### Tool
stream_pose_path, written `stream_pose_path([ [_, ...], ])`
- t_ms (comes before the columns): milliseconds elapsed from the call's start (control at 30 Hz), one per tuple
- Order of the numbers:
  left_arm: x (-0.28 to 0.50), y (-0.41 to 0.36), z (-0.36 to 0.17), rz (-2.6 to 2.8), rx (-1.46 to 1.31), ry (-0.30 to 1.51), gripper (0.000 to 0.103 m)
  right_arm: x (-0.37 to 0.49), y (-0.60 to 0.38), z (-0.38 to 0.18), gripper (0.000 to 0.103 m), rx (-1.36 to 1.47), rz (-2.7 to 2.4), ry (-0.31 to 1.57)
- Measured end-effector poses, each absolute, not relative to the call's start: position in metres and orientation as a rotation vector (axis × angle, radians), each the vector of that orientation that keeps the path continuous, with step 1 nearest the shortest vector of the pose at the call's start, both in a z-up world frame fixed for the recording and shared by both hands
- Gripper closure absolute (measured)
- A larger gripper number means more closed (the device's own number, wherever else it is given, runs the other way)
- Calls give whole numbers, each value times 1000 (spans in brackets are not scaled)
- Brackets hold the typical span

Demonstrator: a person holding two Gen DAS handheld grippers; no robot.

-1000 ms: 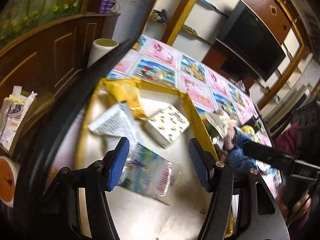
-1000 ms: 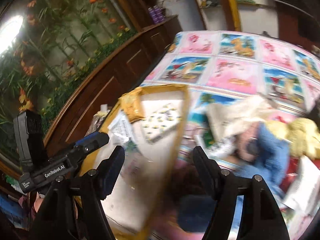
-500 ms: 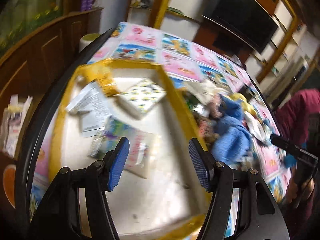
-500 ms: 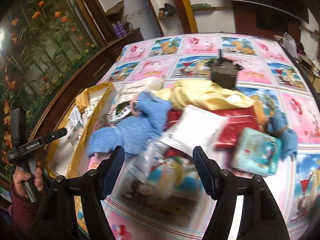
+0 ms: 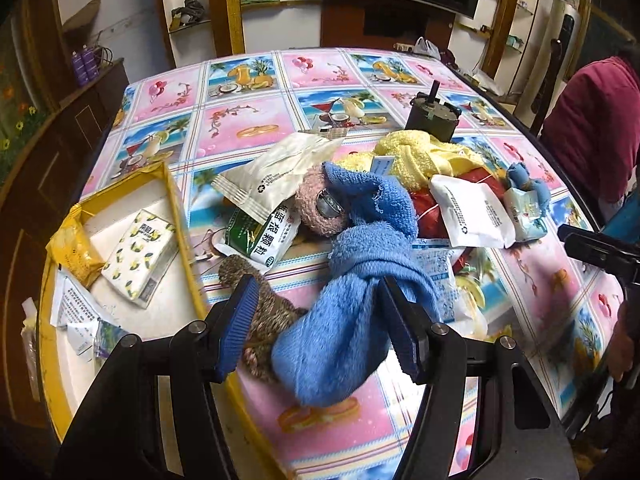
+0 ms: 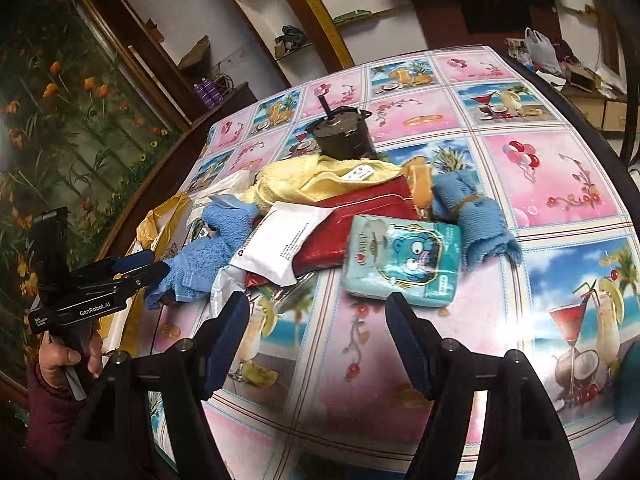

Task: Organize soft objects
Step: 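Grasp the blue towel with the left gripper and lift it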

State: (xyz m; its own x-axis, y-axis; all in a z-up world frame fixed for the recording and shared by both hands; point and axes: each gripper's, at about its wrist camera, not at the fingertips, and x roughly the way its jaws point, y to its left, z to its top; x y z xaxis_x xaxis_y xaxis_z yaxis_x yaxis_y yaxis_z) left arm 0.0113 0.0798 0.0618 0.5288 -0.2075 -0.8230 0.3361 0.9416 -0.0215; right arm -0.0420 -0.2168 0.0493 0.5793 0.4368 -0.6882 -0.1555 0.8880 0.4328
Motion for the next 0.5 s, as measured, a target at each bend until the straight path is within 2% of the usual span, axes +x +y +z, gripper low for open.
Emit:
stream_pose_path([
  [500, 2, 50, 53, -168, 359, 885, 38, -39, -233, 29, 32, 387, 334, 909],
])
